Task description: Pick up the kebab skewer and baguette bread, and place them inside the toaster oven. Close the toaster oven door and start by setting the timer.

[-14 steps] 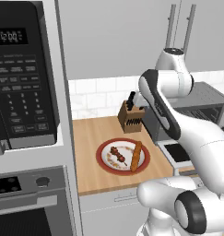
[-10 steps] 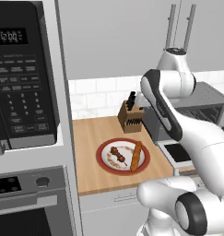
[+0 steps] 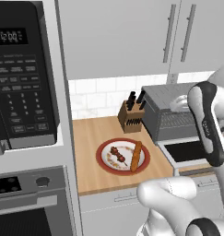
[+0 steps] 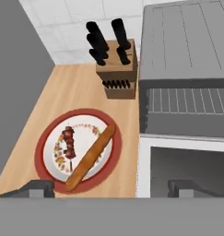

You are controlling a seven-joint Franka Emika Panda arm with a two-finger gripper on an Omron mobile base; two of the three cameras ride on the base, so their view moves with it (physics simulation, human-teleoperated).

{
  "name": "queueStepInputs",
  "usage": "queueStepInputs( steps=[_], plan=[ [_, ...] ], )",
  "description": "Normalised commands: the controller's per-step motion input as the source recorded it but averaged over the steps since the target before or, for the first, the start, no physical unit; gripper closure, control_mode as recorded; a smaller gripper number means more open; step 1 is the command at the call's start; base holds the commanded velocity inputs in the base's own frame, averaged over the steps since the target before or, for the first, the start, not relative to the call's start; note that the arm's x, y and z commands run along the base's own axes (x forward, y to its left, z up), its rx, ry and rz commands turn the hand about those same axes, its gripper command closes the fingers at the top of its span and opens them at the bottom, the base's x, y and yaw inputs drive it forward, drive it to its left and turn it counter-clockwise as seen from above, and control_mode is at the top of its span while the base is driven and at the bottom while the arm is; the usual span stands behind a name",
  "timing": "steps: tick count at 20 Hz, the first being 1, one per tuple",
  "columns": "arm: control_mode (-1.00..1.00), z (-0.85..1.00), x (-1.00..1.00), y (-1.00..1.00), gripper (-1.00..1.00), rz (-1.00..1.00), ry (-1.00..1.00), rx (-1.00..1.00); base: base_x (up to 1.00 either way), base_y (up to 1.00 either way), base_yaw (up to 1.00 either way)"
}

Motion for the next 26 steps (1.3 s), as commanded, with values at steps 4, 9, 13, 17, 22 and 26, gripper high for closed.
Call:
queueStepInputs(
  steps=[4, 9, 13, 17, 22, 26],
  plan=[
    [-1.0, -0.6, -0.28, -0.71, -1.0, 0.1, -0.5, 0.17, 0.0, 0.0, 0.0],
    [-1.0, -0.64, -0.03, -0.5, -1.0, 0.08, -0.59, 0.04, 0.0, 0.0, 0.0],
    [-1.0, -0.45, 0.46, -0.49, -1.0, 0.02, -0.31, 0.02, 0.0, 0.0, 0.0],
    [-1.0, -0.29, 0.81, -0.61, -1.0, 0.02, -0.18, 0.11, 0.0, 0.0, 0.0],
    [-1.0, -0.27, 0.78, -0.57, -1.0, 0.01, -0.06, 0.12, 0.0, 0.0, 0.0],
    [-1.0, -0.06, 0.55, -0.5, -1.0, 0.01, 0.0, 0.1, 0.0, 0.0, 0.0]
  ],
)
